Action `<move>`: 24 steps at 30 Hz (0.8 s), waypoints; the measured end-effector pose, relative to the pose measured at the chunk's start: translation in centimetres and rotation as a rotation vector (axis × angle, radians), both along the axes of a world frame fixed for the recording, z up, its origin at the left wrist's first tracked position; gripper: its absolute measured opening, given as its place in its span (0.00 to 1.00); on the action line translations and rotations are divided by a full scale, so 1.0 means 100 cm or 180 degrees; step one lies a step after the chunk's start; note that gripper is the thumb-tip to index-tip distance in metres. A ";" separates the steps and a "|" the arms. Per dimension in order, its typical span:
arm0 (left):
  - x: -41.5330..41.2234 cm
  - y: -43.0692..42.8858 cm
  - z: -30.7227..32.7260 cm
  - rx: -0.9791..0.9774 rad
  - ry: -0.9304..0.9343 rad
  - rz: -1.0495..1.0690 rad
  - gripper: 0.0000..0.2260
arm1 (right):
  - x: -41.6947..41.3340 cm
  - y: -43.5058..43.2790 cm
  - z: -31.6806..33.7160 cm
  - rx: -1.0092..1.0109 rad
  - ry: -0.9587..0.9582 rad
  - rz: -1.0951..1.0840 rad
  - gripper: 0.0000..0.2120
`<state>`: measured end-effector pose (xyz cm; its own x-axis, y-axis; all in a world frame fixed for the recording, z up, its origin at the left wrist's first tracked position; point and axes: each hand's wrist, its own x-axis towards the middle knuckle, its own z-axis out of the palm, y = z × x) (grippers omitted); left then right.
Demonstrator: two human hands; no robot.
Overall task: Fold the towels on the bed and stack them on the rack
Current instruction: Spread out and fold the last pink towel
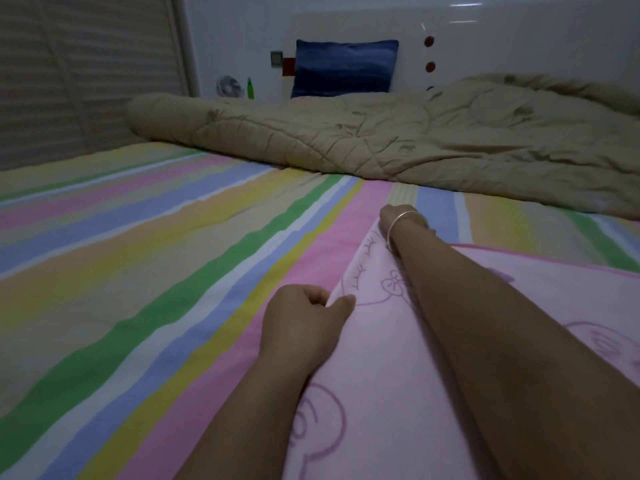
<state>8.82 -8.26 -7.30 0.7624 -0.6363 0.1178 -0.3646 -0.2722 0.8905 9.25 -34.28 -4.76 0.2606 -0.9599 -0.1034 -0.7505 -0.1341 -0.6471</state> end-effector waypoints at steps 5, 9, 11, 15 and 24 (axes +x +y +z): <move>-0.002 0.001 0.002 0.0087 -0.0036 0.0018 0.21 | 0.009 -0.017 -0.007 -0.0201 0.0421 0.0454 0.26; 0.000 0.001 0.003 0.0111 -0.0075 0.0057 0.21 | 0.000 0.006 0.005 -0.0008 -0.0751 0.0735 0.20; 0.002 0.002 0.002 0.0116 -0.0129 0.0102 0.21 | -0.009 0.002 0.006 -0.0204 -0.0709 0.0587 0.23; 0.000 0.001 0.000 0.0033 -0.0236 0.0137 0.19 | -0.049 -0.015 0.016 -0.0530 0.0622 0.0705 0.32; 0.000 -0.001 -0.004 0.0043 -0.0293 0.0228 0.19 | -0.086 -0.014 0.043 -0.0356 0.1944 0.1388 0.34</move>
<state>8.84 -8.38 -7.66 0.7923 -0.5825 0.1813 -0.4240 -0.3121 0.8502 0.70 -35.72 -0.50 0.5468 -0.7962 -0.2591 -0.8350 -0.5413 -0.0986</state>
